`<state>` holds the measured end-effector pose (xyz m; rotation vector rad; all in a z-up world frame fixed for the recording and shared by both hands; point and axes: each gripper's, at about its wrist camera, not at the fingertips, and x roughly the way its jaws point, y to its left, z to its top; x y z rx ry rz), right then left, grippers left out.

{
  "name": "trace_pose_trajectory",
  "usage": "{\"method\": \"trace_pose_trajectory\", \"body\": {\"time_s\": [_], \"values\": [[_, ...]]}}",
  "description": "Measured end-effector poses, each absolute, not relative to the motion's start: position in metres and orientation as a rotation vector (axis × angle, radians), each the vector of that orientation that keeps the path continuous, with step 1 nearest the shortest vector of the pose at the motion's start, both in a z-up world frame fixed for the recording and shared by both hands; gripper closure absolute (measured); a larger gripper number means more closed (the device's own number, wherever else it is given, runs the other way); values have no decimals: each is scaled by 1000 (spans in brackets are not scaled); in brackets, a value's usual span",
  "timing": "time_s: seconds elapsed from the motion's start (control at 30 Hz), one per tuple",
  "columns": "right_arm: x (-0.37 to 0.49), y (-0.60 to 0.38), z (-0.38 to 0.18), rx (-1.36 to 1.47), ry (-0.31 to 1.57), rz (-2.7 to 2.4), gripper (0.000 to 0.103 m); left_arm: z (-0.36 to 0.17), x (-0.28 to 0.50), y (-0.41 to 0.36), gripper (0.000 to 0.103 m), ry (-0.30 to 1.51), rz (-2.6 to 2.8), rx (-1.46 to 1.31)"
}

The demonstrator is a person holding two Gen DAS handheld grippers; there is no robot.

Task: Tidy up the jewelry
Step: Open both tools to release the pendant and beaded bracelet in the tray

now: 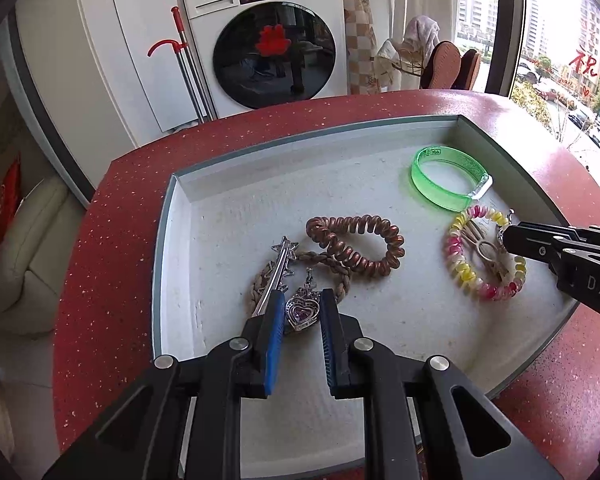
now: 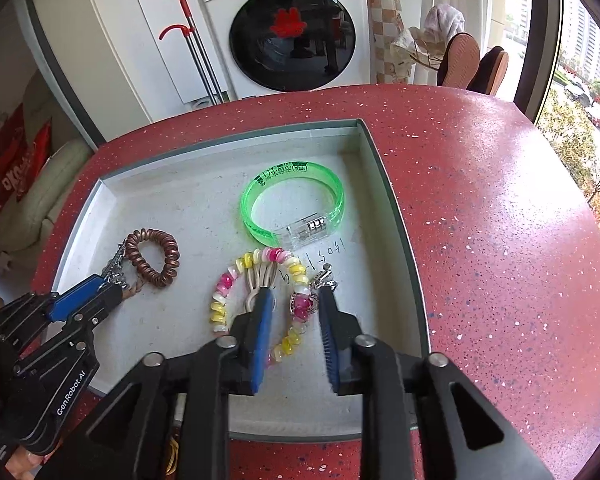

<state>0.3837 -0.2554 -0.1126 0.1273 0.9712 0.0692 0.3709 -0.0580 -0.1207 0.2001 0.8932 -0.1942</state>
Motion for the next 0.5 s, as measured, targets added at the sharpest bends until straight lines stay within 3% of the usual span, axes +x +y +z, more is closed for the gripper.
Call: {"method": "trace_pose_trajectory", "body": {"time_s": [0.03, 0.47, 0.5], "values": [[382, -255, -110, 125, 959, 69, 54, -120, 371, -57, 67, 893, -194, 196], [364, -256, -92, 142, 915, 92, 53, -107, 360, -56, 67, 856, -191, 175], [364, -256, -91, 142, 914, 93, 53, -106, 360, -56, 54, 856, -192, 170]]}}
